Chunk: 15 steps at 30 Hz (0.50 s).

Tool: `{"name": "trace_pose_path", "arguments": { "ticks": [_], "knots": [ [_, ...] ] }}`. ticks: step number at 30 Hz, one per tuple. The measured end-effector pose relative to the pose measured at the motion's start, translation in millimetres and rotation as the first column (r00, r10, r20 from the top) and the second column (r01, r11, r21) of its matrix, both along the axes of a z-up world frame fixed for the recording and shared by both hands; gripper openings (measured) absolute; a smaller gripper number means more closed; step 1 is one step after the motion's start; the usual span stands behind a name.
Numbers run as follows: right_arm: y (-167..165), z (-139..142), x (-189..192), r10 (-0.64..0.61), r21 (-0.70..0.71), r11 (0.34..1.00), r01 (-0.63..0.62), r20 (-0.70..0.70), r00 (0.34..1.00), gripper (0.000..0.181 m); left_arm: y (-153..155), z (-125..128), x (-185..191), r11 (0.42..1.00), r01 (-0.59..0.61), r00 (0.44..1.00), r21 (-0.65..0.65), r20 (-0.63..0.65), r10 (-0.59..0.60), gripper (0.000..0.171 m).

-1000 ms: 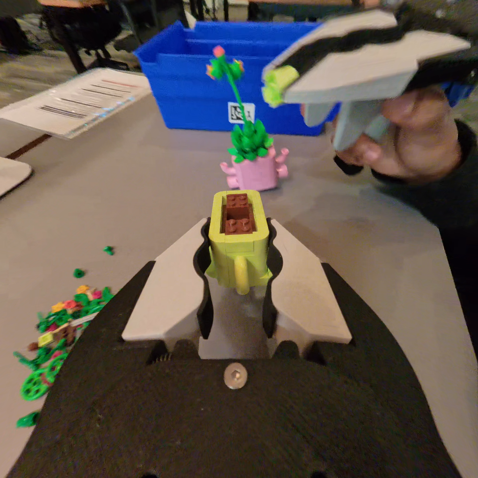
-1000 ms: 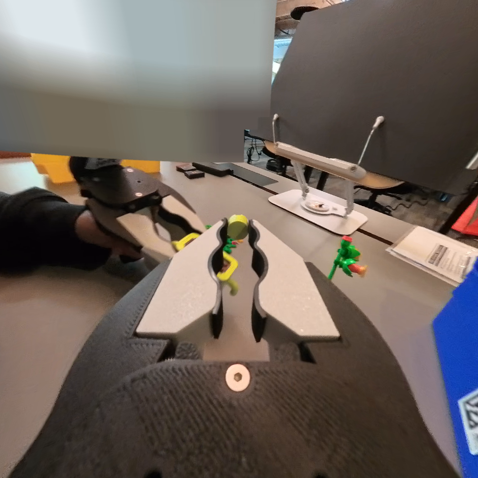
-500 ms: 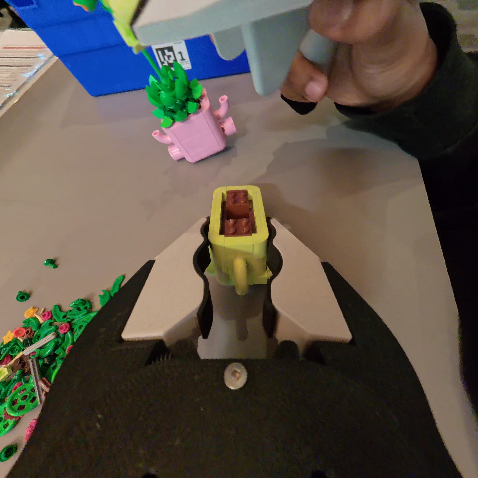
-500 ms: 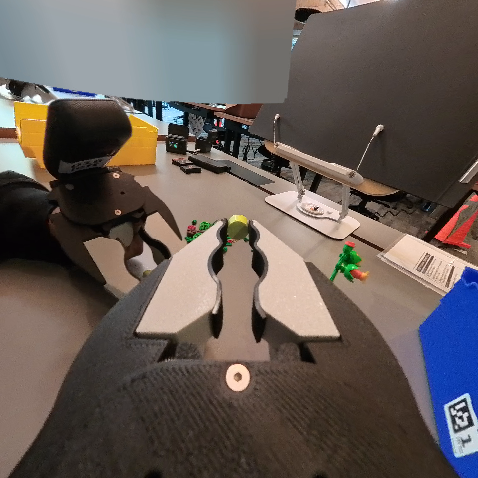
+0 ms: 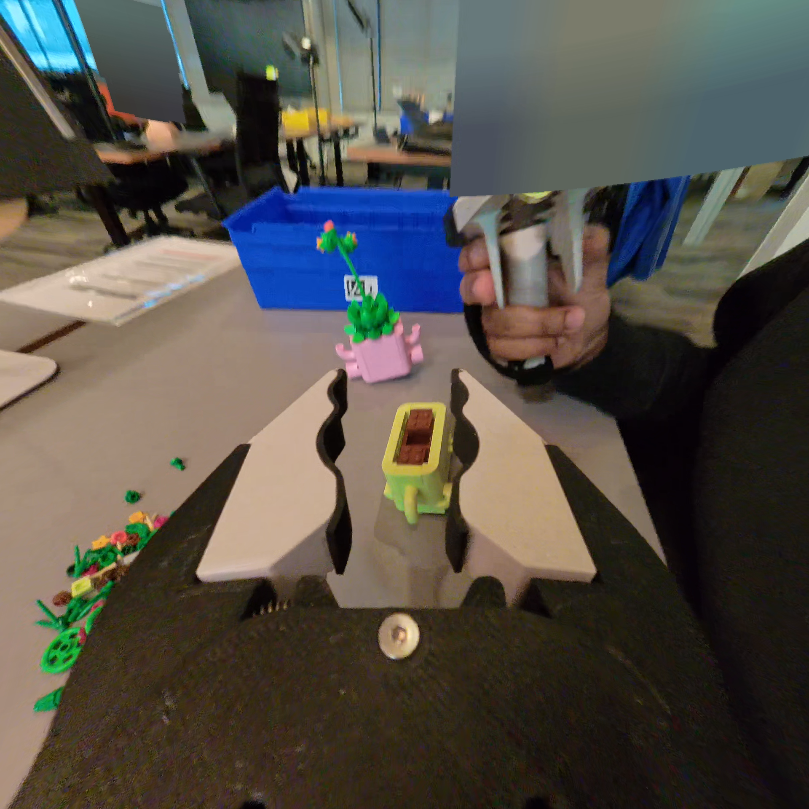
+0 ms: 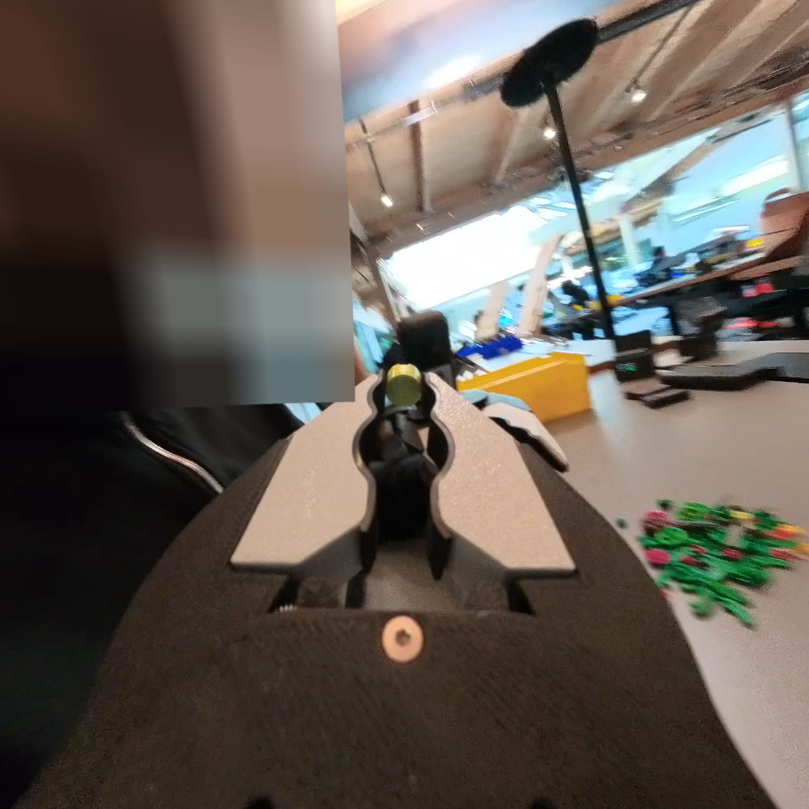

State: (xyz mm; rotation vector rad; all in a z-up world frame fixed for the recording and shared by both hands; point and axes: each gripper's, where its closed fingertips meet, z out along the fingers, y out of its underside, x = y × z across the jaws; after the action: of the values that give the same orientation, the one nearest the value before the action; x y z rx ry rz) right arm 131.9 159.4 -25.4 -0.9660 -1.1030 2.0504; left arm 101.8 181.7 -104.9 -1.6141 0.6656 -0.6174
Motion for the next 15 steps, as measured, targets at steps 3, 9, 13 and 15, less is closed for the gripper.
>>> {"name": "trace_pose_path", "arguments": {
  "ticks": [3,9,13,15],
  "knots": [
    [-3,2,-2,0.072,-0.069,0.995,-0.073,-0.017,0.997,0.014,-9,16,-1,0.996,0.013,0.999,0.087,0.032,-0.016,0.03],
    [-18,-11,-26,0.11,-0.055,0.993,-0.107,0.047,0.993,0.013,-31,37,5,0.968,0.039,0.999,0.249,-0.022,-0.034,0.032],
    [-22,-21,-40,0.082,-0.012,0.997,-0.081,0.106,0.991,0.013,-43,54,-7,0.929,-0.001,0.999,0.37,-0.029,0.013,0.027],
    [-22,-26,-45,0.069,0.001,0.998,-0.07,0.137,0.988,0.013,-45,53,-14,0.92,-0.008,0.999,0.393,-0.035,0.023,0.027]
  ]
}}
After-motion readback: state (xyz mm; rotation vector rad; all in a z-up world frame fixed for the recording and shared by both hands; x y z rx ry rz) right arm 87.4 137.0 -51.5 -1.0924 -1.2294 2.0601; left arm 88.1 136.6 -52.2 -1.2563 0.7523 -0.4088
